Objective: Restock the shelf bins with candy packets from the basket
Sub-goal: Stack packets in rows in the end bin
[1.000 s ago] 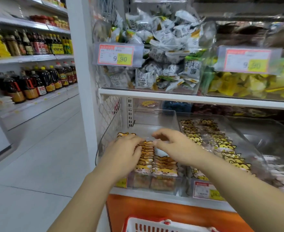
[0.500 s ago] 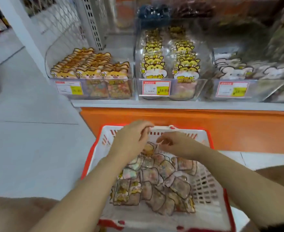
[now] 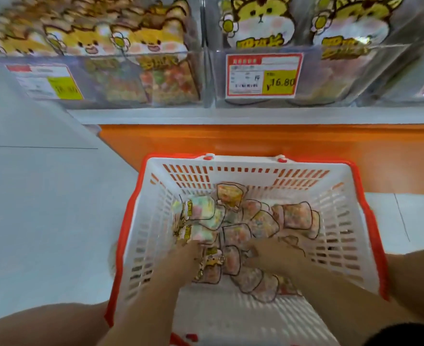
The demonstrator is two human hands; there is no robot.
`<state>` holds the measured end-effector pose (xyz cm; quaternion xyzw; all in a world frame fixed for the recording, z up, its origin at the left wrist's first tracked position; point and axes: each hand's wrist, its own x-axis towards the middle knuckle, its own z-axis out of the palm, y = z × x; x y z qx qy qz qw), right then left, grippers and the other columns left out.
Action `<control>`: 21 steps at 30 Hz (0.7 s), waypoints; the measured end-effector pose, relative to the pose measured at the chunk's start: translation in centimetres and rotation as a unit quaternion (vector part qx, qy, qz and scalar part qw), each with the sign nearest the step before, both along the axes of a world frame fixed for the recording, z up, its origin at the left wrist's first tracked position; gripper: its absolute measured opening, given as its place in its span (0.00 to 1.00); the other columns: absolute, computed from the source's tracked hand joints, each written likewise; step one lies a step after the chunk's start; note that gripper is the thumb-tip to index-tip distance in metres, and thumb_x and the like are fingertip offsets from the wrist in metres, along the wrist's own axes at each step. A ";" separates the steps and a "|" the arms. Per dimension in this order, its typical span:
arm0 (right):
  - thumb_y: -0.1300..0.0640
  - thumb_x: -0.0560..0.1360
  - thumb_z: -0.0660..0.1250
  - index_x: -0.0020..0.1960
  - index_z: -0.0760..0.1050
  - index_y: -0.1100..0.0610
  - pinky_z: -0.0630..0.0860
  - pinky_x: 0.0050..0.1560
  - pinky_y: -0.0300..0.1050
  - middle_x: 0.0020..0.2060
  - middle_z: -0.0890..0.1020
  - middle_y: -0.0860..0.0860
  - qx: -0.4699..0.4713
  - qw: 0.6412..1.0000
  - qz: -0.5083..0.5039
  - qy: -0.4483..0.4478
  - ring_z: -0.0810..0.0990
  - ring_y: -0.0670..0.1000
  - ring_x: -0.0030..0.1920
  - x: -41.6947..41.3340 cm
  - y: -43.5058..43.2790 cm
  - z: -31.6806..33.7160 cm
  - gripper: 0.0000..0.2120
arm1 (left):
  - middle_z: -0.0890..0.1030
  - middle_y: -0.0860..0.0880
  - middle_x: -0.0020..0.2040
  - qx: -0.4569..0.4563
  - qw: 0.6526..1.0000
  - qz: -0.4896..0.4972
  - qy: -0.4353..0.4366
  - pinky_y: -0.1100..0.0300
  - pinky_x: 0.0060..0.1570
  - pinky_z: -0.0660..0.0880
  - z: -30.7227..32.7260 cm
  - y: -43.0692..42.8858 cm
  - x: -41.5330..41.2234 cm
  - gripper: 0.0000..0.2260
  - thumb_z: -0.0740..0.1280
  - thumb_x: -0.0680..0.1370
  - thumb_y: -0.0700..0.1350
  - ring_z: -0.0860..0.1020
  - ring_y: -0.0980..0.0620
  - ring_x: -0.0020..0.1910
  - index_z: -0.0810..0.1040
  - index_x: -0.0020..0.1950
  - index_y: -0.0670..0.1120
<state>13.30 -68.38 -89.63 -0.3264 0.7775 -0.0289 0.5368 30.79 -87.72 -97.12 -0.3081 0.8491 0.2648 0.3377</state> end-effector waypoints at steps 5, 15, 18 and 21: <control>0.49 0.80 0.64 0.63 0.75 0.53 0.75 0.56 0.49 0.60 0.78 0.52 -0.094 0.985 -0.142 -0.040 0.77 0.57 0.61 0.4 -5.0 -2.9 0.14 | 0.59 0.46 0.76 0.039 0.999 0.019 0.001 0.48 0.62 0.71 1.5 1.7 -1.7 0.25 0.60 0.80 0.49 0.70 0.38 0.68 0.59 0.77 0.53; 0.53 0.77 0.72 0.78 0.61 0.54 0.73 0.64 0.50 0.74 0.67 0.53 -0.074 0.891 -0.435 -0.107 0.71 0.57 0.69 0.1 -11.7 -6.6 0.34 | 0.58 0.49 0.79 0.070 0.997 -0.027 -0.018 0.45 0.62 0.75 0.3 0.7 -2.1 0.25 0.61 0.79 0.49 0.71 0.39 0.69 0.63 0.76 0.53; 0.53 0.76 0.72 0.78 0.62 0.54 0.71 0.66 0.49 0.73 0.70 0.53 -0.066 0.878 -0.470 -0.059 0.72 0.57 0.70 1.5 -12.7 -7.7 0.33 | 0.58 0.48 0.79 0.073 0.997 -0.011 -0.020 0.44 0.64 0.73 0.7 1.1 -1.9 0.24 0.60 0.79 0.50 0.71 0.40 0.69 0.65 0.76 0.53; 0.53 0.77 0.70 0.65 0.75 0.55 0.74 0.50 0.44 0.62 0.80 0.54 -0.045 0.897 -0.440 0.014 0.78 0.55 0.56 1.9 -13.0 -8.2 0.18 | 0.59 0.50 0.78 0.087 0.996 -0.011 -0.012 0.50 0.66 0.71 1.4 1.7 -2.0 0.24 0.61 0.80 0.49 0.70 0.42 0.70 0.64 0.76 0.52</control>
